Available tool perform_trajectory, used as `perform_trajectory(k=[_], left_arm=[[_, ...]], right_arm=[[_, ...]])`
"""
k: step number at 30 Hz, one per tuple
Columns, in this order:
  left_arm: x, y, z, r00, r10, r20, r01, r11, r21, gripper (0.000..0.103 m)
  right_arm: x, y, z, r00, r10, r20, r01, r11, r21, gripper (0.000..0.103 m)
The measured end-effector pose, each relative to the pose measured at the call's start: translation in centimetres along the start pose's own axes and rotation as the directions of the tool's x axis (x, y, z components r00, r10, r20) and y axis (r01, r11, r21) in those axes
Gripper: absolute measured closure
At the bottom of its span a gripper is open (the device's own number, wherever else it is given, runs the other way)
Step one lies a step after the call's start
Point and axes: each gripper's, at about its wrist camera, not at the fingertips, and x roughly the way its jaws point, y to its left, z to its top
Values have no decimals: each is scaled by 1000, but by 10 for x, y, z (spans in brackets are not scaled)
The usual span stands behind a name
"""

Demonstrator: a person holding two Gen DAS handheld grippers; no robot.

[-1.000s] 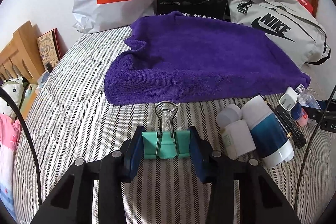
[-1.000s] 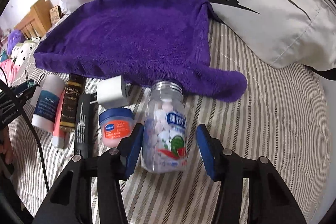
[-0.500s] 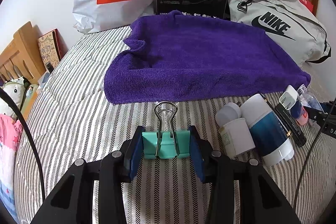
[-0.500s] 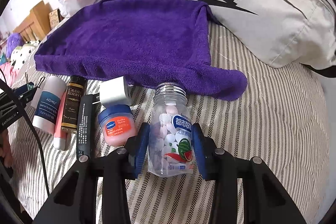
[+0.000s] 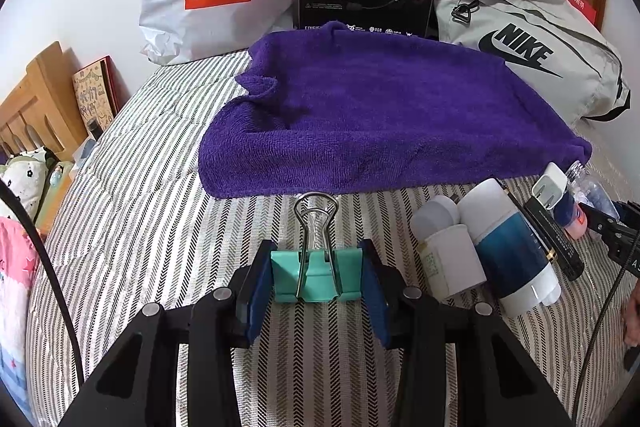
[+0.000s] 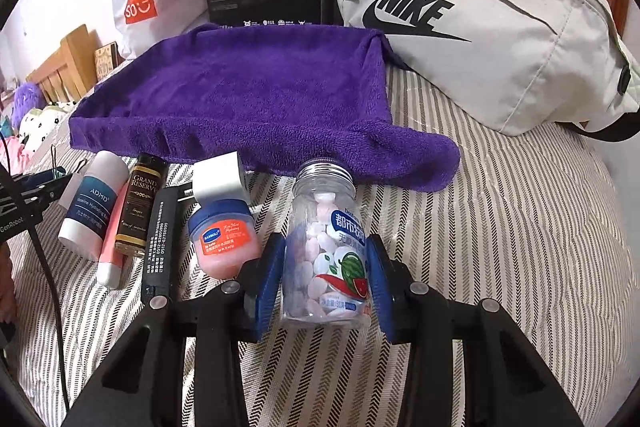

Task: Organize rigid objects
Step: 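Carry the binder clip and mint bottle onto the purple towel and release both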

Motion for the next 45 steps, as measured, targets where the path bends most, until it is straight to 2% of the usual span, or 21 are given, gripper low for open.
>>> perform_trajectory(k=[25, 27, 31, 37, 45], left_arm=[[0, 0, -1, 1000, -2, 6, 2, 1000, 2, 64], [0, -1, -1, 1000, -25, 5, 25, 1000, 8, 64], [-9, -6, -2, 1000, -11, 19, 10, 999, 50, 64], [-22, 1, 5, 997, -76, 9, 76, 997, -10, 64], [-37, 11, 28, 996, -83, 24, 84, 996, -32, 64]], right_arm=[[0, 1, -1, 1000, -9, 0, 9, 1000, -6, 63], [0, 1, -1, 1000, -4, 1, 4, 1000, -2, 63], [-4, -1, 0, 999, -5, -34, 5, 1000, -9, 63], [-26, -5, 6, 1000, 3, -24, -4, 1000, -14, 63], [-41, -1, 23, 1000, 24, 2, -24, 999, -32, 63]])
